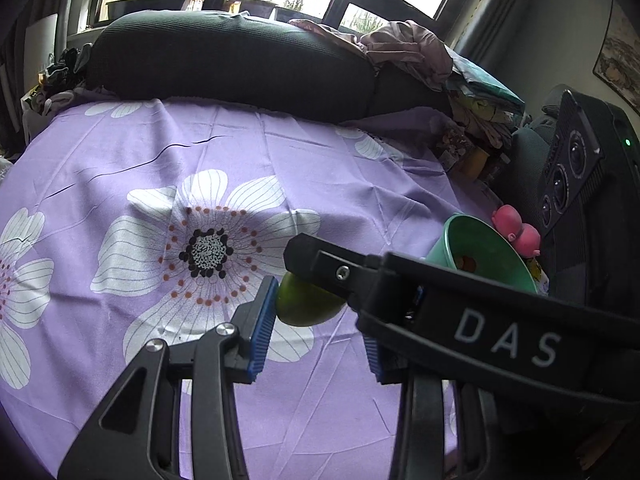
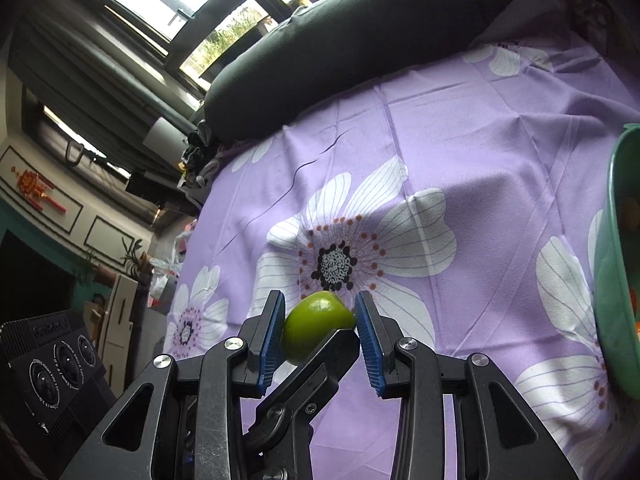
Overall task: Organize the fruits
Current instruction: 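Carry the lime with the right tool over the green bowl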
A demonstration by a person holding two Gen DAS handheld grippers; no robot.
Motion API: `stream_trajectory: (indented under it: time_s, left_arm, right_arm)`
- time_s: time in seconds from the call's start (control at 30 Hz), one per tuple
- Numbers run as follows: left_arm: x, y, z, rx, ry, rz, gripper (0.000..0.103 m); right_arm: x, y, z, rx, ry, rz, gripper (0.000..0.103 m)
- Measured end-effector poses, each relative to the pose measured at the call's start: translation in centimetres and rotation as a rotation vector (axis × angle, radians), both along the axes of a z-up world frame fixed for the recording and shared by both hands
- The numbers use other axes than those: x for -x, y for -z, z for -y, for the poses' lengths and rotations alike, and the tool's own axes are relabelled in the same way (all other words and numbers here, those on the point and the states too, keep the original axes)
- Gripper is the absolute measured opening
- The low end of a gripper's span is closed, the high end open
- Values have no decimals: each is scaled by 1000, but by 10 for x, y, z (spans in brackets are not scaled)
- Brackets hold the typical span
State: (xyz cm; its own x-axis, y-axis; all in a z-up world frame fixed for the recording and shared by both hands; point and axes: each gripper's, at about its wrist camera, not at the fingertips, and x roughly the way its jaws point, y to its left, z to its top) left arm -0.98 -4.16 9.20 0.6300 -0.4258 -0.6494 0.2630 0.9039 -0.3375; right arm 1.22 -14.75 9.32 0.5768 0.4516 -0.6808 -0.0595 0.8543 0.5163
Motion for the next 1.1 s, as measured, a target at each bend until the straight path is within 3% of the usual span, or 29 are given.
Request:
stream_trajectory:
  time_s: [0.53,1.1]
  left_arm:
    - [23,-32,63,-31,135,134,38]
    - [18,-32,159,-69,356,165,38]
  right_arm:
    - [44,-36,62,-34,135,148,40]
    - [74,-36,154,-97,350,193,40]
